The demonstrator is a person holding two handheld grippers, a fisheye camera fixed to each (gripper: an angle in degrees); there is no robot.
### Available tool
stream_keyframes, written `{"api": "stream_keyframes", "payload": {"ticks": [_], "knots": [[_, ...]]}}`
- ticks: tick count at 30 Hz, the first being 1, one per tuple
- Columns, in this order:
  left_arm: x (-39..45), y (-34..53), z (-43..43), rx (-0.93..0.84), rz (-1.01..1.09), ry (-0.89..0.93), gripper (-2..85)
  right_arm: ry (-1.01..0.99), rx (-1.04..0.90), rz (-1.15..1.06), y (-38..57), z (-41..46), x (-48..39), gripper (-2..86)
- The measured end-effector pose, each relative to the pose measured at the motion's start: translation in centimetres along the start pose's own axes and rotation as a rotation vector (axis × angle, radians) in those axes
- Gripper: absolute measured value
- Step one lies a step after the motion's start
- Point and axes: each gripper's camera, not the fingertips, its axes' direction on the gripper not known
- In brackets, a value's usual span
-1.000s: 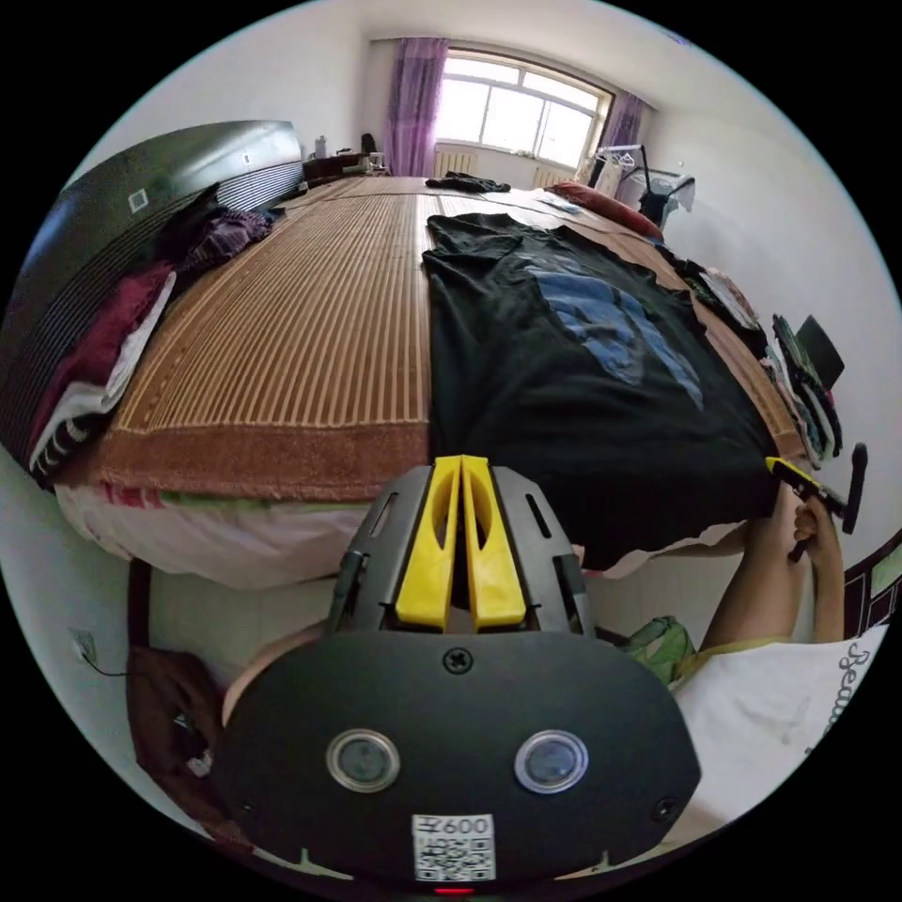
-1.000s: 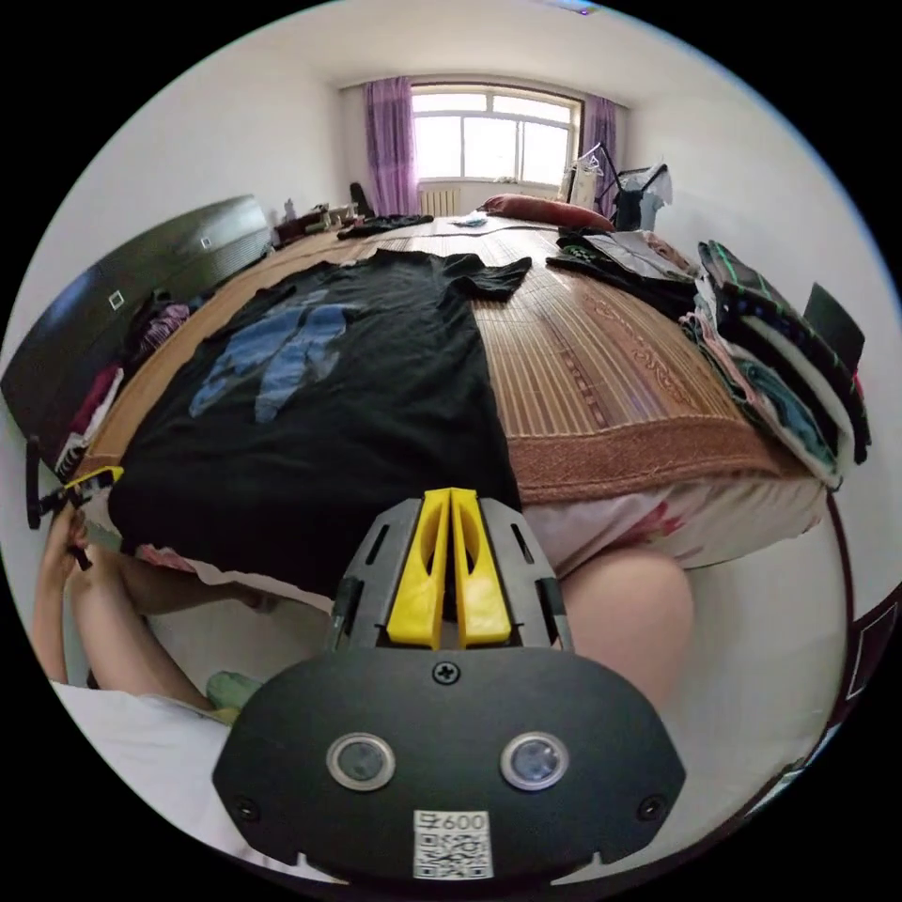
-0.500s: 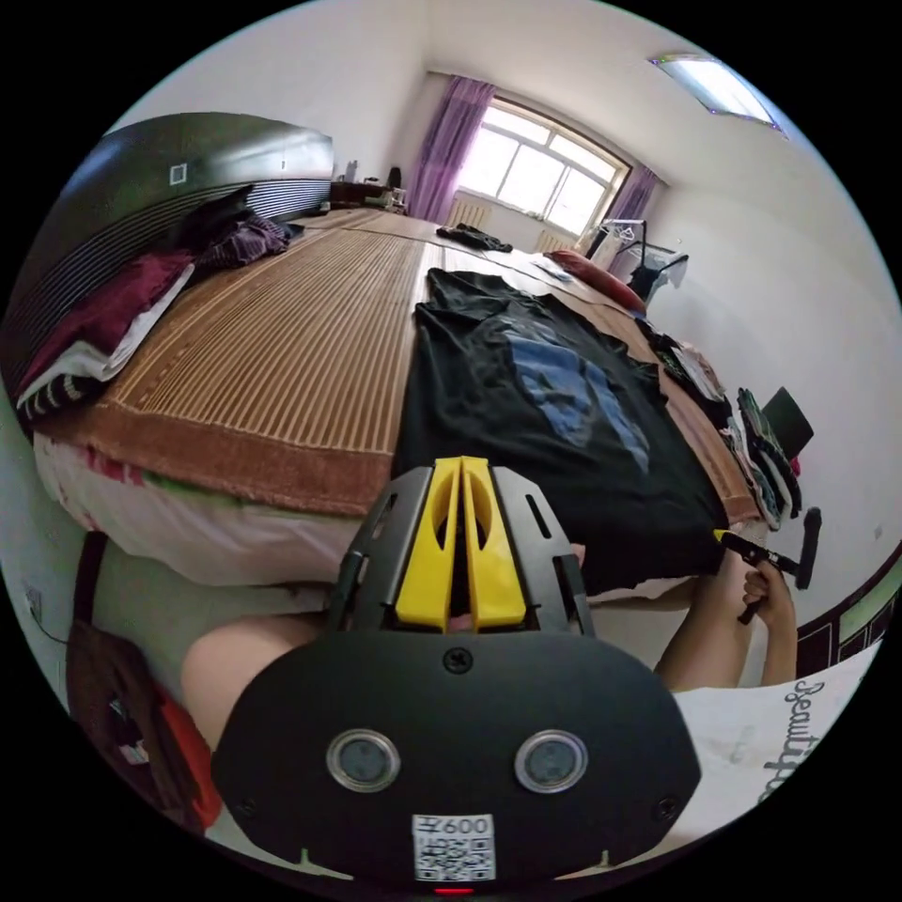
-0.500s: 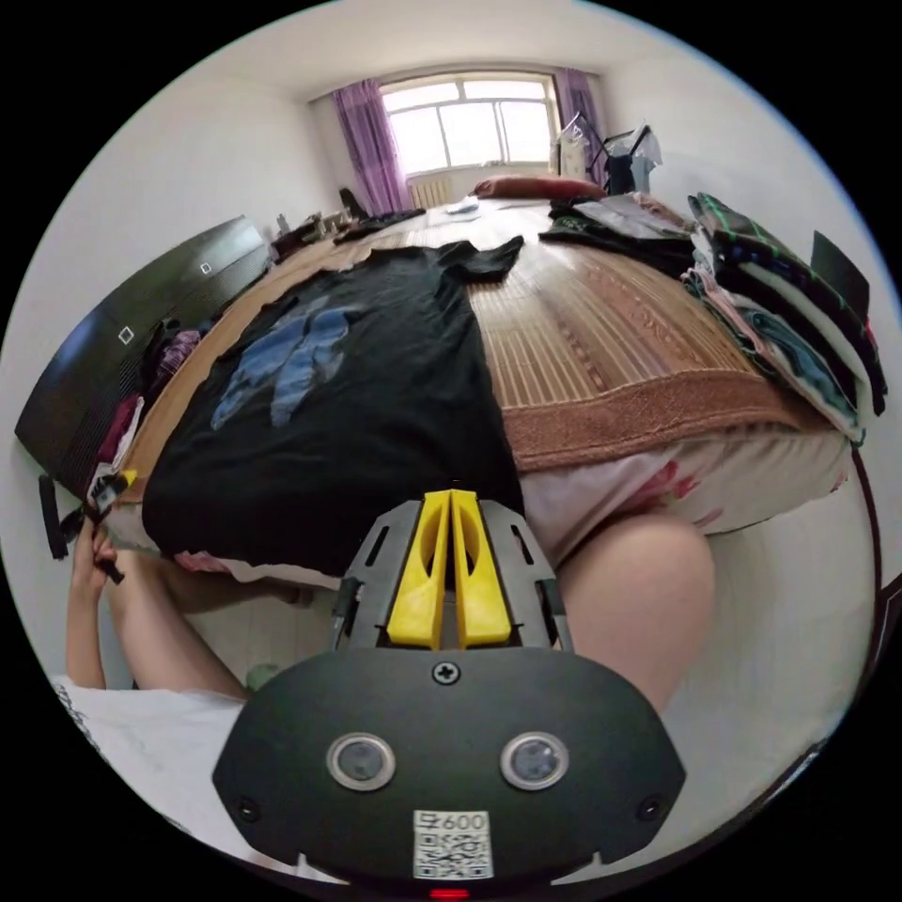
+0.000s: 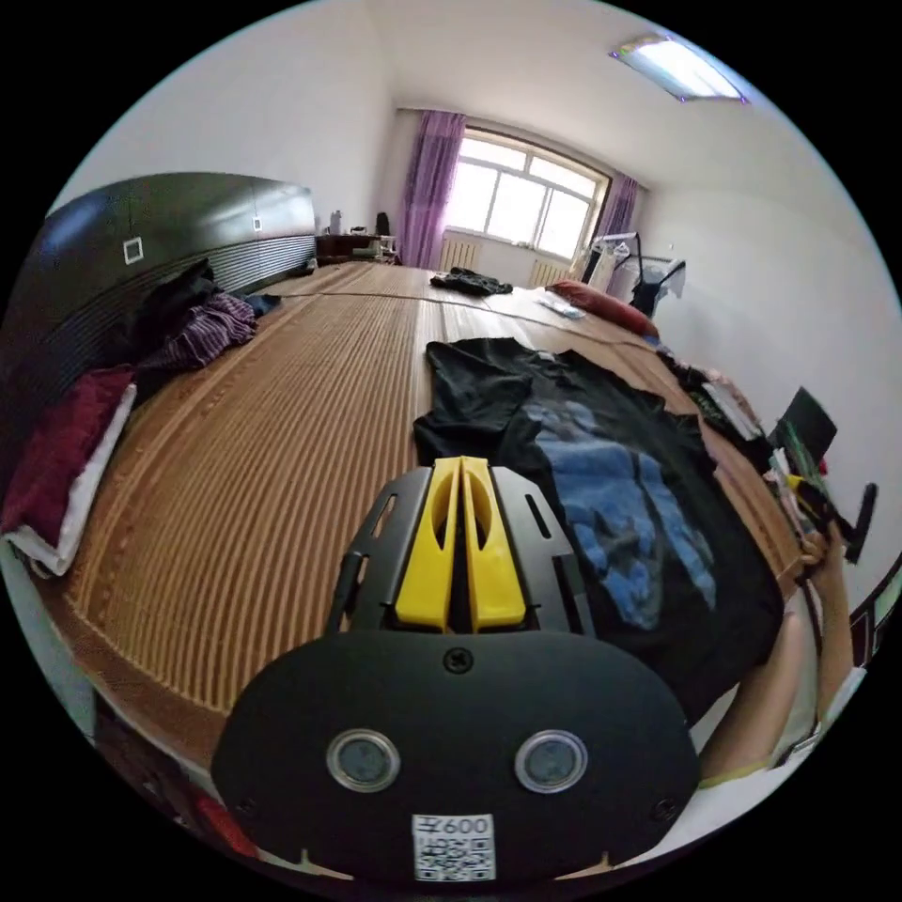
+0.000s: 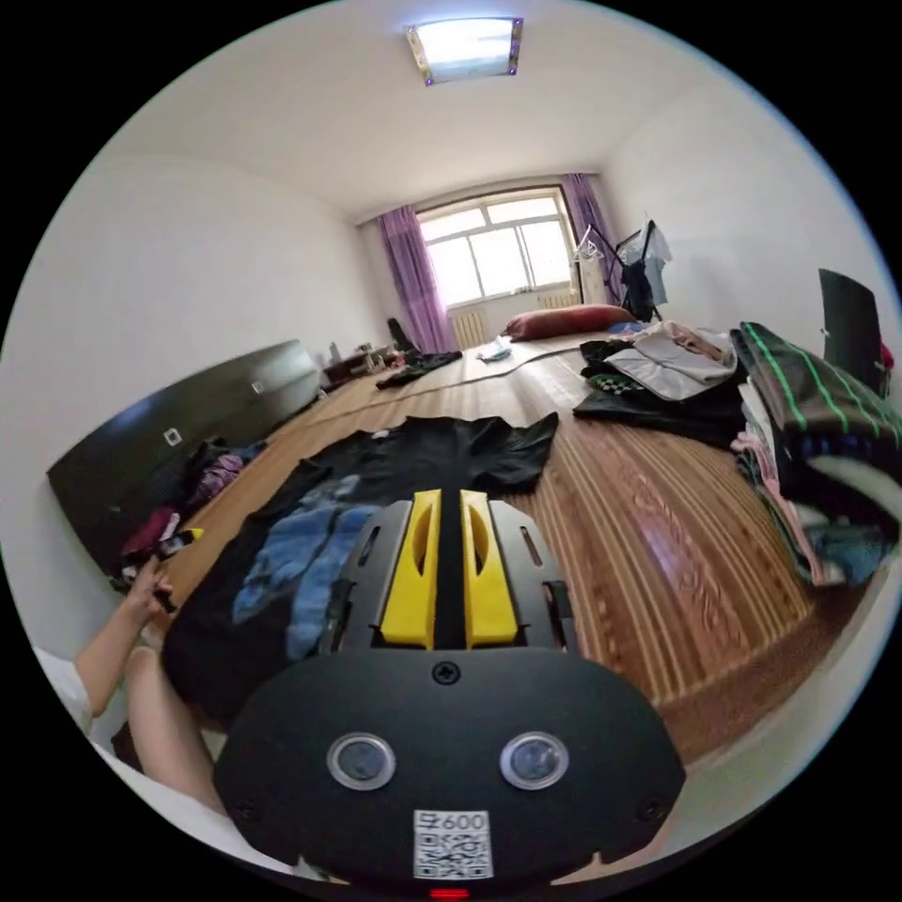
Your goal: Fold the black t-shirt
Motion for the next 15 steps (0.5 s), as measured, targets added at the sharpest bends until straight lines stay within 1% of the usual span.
{"api": "stream_keyframes", "payload": {"ticks": [1,2,3,5,6,7,8,10,13,15], "knots": [[-0.2,-0.3,1.5,-0.002,0.004,0.055,0.4,0.02,-0.034,-0.028,-2.7,3.5,-0.9,1.1],[-0.2,-0.6,3.2,-0.048,0.042,0.077,0.4,0.022,-0.058,-0.068,-5.3,6.8,-1.6,1.8],[-0.4,-0.8,3.8,-0.071,0.036,0.071,0.3,0.024,-0.08,-0.073,-6.6,8.5,-1.7,2.5],[-2.5,-2.5,3.4,-0.079,-0.063,0.043,0.3,0.097,-0.161,-0.024,-11.7,15.0,-1.2,4.4],[-3.2,-2.8,3.1,-0.077,-0.086,0.026,0.3,0.116,-0.165,-0.014,-12.9,16.5,-1.1,5.2],[-4.2,-3.5,2.5,-0.046,-0.107,-0.018,0.3,0.17,-0.192,-0.002,-15.4,19.7,-1.1,6.7],[-5.2,-4.6,2.2,-0.022,-0.126,-0.02,0.3,0.212,-0.23,0.009,-17.7,22.8,-1.4,7.5],[-6.6,-6.6,2.5,-0.003,-0.127,0.028,0.2,0.216,-0.246,0.033,-20.3,26.6,-2.1,7.9],[-9.1,-9.2,4.4,-0.061,-0.176,0.055,0.2,0.25,-0.212,0.134,-23.4,30.8,-3.8,7.1],[-10.2,-10.3,5.3,-0.082,-0.204,0.07,0.2,0.323,-0.322,0.171,-24.6,34.2,-4.8,6.2]]}}
